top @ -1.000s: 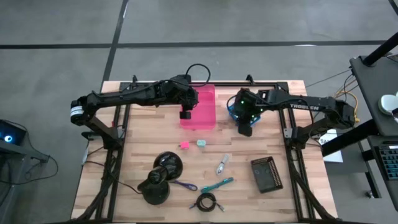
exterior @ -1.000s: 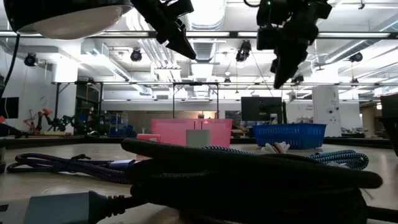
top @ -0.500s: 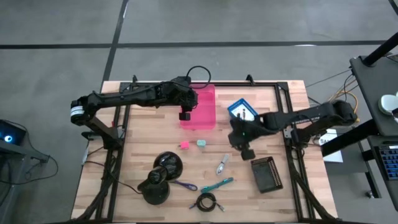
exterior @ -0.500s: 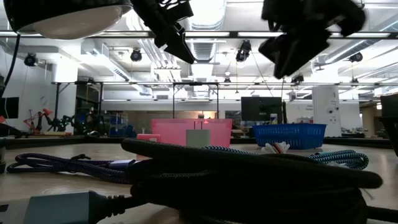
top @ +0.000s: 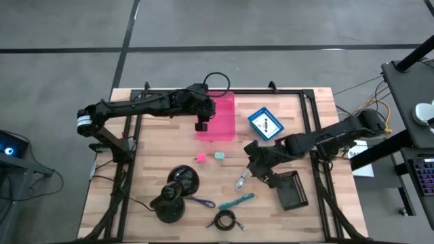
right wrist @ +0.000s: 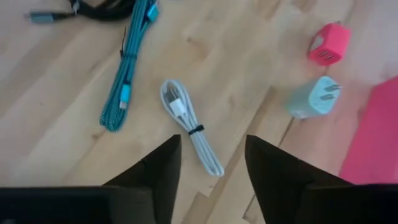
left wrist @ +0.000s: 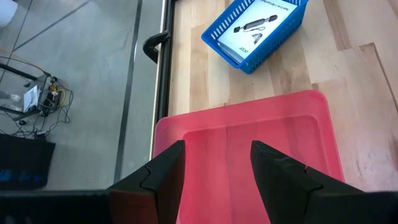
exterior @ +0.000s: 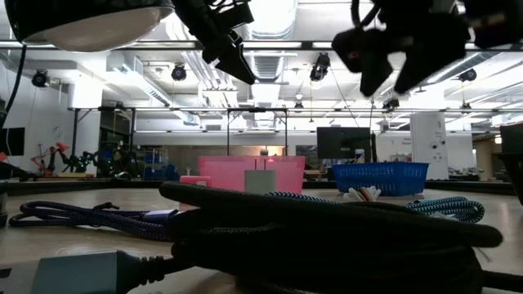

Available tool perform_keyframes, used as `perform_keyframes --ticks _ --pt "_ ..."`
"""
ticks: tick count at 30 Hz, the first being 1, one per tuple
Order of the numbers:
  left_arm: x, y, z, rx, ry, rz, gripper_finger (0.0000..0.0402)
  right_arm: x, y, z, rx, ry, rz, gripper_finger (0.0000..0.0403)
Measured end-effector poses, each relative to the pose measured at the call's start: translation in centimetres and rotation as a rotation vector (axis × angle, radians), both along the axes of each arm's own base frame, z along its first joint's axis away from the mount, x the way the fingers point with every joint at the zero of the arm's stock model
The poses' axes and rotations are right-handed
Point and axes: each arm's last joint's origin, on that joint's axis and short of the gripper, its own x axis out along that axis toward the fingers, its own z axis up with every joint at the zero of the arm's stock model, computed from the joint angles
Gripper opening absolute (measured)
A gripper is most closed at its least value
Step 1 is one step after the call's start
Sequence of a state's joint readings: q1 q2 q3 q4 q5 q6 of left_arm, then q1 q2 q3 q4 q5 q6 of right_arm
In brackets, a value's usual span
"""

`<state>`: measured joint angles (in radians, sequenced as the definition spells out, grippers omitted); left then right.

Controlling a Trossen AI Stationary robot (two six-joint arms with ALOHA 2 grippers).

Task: Pick and place items into bin
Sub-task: Put the white charger cable into the pink bin

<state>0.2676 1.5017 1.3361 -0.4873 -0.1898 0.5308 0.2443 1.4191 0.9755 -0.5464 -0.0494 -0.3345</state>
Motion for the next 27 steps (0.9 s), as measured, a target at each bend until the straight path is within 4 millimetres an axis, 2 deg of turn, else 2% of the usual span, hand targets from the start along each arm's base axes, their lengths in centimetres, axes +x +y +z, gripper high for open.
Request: perform_keyframes --ticks 6,15,20,27 --pt "0.0 0.0 0.0 0.0 0.001 0.0 0.0167 1.2 0.3 -2.9 -0.053 0.089 0.052 0.0195" --pt "0.0 0.0 0.0 0.001 0.0 0.001 0.0167 3.1 0.6 -7.2 -0.141 0.169 0.095 0.0186" --pt "0.0 0.0 0.0 0.001 0.001 0.001 0.0167 3.4 0.3 -8.2 -0.244 0.188 0.079 0.0175" --pt "0.0 0.0 0.0 0.001 0.001 0.001 0.0167 3.6 0.2 -8.5 -0.258 0.19 0.124 0.0158"
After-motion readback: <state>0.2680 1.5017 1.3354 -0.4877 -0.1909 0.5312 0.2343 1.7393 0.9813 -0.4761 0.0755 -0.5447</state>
